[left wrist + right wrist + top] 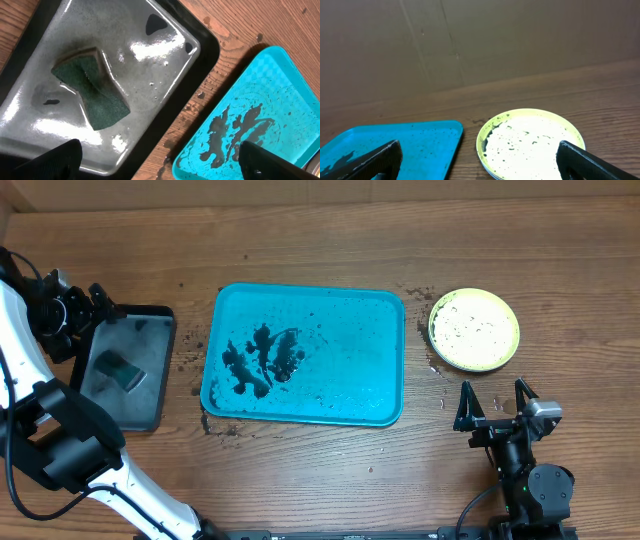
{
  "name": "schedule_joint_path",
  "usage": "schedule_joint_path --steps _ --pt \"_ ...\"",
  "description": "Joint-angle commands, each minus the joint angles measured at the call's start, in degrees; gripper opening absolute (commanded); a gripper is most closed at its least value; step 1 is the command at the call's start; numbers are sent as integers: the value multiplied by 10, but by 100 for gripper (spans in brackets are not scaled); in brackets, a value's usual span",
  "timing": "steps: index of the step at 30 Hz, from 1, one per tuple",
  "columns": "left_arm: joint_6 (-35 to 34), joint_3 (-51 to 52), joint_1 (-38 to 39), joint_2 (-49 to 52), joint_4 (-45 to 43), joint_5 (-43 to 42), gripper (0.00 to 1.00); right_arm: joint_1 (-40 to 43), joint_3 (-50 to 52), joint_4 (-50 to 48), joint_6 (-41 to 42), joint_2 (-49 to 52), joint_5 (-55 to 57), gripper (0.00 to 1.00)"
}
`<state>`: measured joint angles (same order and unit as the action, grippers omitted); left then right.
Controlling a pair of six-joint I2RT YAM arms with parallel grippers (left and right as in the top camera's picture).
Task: Clean dirty plates on tray and stack at the side
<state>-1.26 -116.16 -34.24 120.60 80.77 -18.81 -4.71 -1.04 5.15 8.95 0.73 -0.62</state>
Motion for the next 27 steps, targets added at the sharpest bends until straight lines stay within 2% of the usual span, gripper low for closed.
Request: schedule_joint_path --steps 1,15,22,27 --pt "11 -10 2 -10 0 0 100 -4 6 -4 -5 -5 6 100" --pt "11 -10 0 -9 4 9 100 -4 6 -3 -5 -5 6 100" --pt "9 -9 1 -14 80 8 100 -4 6 -4 -5 -5 6 100" --pt "11 9 2 -58 88 8 100 -4 6 -4 -5 -5 6 100"
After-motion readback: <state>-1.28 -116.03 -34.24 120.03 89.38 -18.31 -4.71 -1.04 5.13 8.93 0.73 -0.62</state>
